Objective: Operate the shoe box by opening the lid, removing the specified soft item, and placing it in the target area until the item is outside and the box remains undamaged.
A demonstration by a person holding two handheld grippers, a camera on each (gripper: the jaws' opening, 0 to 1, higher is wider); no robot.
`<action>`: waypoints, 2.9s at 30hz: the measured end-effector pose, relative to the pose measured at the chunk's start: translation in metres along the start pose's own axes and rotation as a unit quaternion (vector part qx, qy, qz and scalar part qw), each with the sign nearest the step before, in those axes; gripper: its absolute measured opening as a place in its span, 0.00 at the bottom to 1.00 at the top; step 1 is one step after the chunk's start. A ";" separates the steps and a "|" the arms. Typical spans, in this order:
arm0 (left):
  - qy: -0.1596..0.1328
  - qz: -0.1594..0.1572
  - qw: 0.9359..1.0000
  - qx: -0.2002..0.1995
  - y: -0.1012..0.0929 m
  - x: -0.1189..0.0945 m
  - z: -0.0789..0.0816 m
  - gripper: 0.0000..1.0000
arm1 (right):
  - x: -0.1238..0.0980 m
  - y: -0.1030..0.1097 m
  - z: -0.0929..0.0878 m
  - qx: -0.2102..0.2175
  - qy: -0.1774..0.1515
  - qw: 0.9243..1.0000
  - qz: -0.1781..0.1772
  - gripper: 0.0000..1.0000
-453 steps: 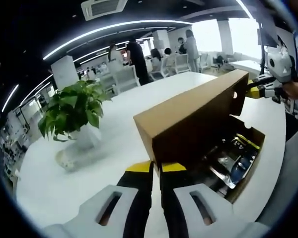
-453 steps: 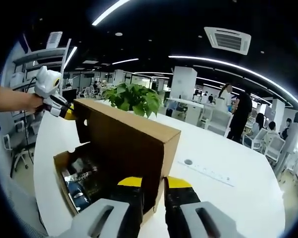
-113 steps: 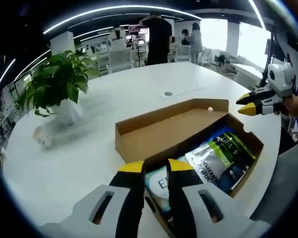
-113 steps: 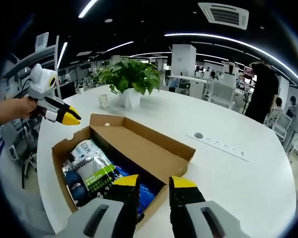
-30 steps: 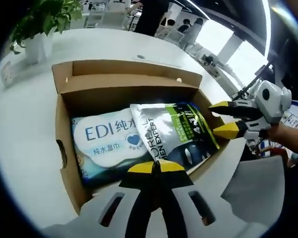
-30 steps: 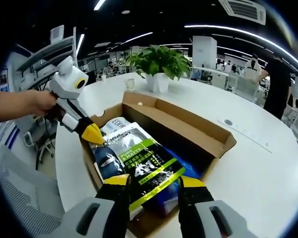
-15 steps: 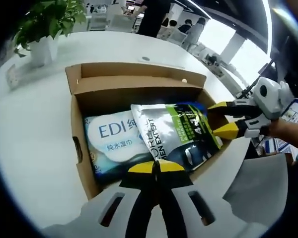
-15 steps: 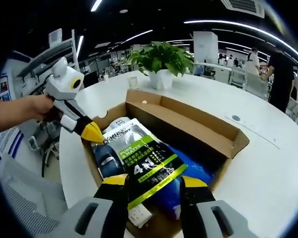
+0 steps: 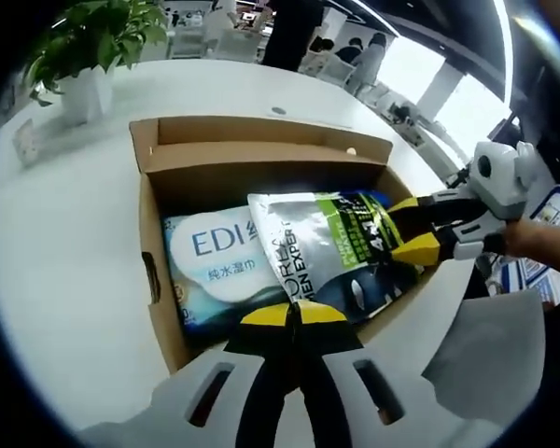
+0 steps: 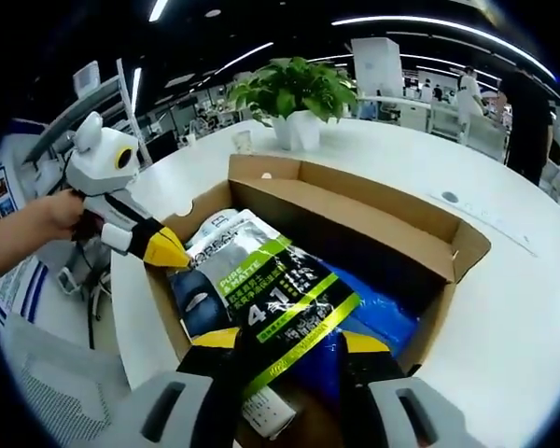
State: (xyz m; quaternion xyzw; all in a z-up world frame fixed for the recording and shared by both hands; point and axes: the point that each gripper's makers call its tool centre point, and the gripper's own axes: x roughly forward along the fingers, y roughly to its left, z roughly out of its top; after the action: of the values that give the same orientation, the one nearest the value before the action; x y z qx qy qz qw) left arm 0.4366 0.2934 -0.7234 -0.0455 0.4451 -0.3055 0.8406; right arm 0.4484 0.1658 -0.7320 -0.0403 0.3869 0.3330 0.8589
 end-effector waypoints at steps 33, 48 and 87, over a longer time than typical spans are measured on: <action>-0.021 0.004 1.000 0.009 -0.004 -0.013 0.013 0.00 | -0.013 -0.006 0.022 0.070 -0.053 0.996 -0.013 0.00; -0.024 0.011 0.999 0.031 -0.019 -0.024 0.026 0.00 | -0.035 -0.008 0.041 0.072 -0.076 0.994 -0.009 0.00; -0.028 -0.004 0.999 0.036 -0.071 -0.027 0.054 0.00 | -0.089 -0.035 0.055 0.079 -0.086 0.993 -0.012 0.00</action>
State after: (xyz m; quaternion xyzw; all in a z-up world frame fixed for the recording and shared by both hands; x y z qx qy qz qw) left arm 0.4339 0.2408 -0.6467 -0.0258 0.4097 -0.3226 0.8529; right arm 0.4619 0.1083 -0.6383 0.0523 0.3359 0.2935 0.8935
